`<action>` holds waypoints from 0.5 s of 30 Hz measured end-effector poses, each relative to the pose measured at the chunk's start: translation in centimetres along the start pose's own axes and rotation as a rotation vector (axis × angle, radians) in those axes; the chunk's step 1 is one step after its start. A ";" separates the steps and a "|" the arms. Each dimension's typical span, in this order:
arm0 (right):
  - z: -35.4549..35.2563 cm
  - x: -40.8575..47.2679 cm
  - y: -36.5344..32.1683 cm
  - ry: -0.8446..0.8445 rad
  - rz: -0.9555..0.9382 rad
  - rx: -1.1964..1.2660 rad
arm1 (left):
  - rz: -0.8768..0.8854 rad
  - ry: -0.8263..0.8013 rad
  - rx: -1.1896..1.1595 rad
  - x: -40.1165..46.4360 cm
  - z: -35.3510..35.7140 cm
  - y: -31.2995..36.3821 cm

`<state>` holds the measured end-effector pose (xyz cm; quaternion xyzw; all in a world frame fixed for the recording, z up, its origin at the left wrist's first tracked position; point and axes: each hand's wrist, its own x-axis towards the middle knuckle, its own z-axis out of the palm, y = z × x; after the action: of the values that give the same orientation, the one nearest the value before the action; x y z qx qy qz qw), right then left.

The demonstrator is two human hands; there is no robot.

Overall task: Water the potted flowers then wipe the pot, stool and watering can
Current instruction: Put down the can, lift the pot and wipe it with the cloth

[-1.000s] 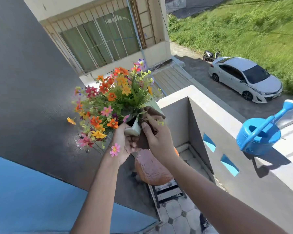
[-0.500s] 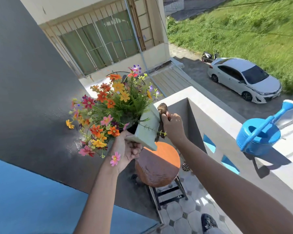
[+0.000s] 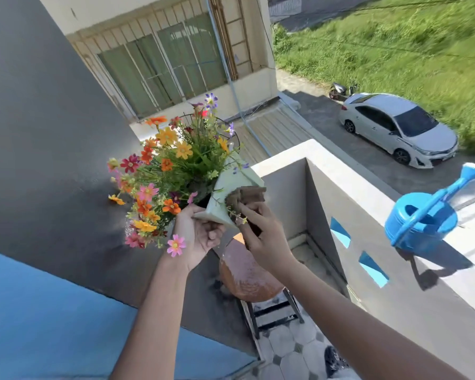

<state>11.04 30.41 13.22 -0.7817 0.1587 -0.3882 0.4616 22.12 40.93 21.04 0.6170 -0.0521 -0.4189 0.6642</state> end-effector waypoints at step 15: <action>-1.1 6.2 -2.4 0.182 0.060 0.041 | -0.041 -0.041 0.052 -0.2 1.9 -0.9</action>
<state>13.92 27.28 18.40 -0.7286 0.2155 -0.4466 0.4725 20.43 39.63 20.79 0.6263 -0.0640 -0.4436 0.6379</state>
